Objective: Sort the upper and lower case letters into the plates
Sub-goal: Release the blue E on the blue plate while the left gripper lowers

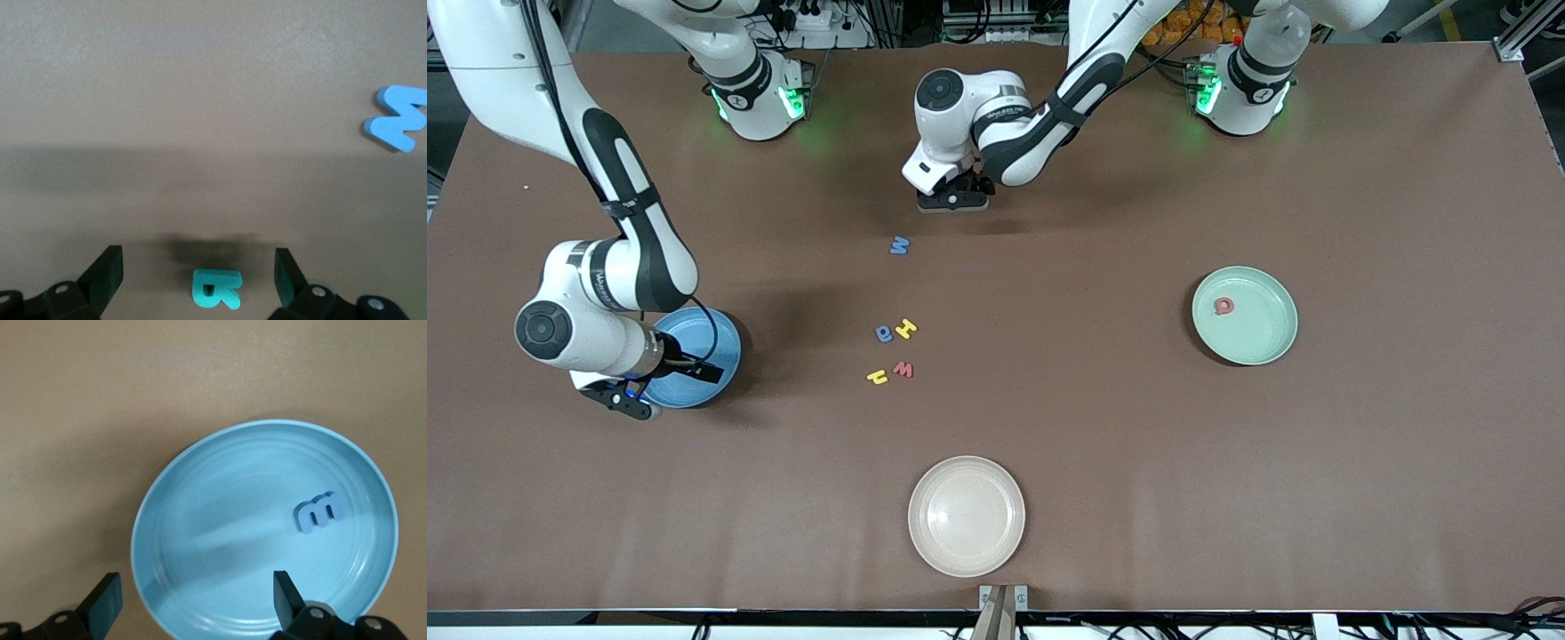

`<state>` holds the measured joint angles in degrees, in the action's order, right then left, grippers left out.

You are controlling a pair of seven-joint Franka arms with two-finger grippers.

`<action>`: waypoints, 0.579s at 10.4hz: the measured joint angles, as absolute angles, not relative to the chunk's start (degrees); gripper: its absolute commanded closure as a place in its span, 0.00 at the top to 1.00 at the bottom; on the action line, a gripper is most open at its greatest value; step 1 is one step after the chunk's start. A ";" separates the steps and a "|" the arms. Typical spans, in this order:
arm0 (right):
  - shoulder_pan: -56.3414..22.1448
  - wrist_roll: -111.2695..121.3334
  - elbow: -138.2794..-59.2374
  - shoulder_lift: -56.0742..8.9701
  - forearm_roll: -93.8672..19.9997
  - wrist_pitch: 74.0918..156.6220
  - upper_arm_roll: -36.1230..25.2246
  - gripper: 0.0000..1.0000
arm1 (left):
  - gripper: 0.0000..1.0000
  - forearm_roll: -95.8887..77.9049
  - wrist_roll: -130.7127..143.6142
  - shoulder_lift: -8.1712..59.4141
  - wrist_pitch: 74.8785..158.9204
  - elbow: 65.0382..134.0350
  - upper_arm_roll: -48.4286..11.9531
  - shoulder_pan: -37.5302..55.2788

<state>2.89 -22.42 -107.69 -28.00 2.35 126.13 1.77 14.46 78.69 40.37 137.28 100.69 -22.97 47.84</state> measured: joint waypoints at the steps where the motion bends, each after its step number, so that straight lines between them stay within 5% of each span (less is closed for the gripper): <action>1: 2.55 -22.42 -106.71 -26.73 2.35 122.42 1.77 1.00 | 1.00 14.36 78.87 40.63 137.28 100.70 -22.98 48.22; 6: -0.58 -22.55 -104.88 -23.95 2.30 119.13 1.84 1.00 | 1.00 14.35 81.17 42.86 137.62 99.26 -22.81 49.88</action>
<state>-0.58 -22.55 -104.88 -23.95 2.30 119.13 1.84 14.35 81.17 42.86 137.62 99.26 -22.81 49.88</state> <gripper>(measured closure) 0.000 0.000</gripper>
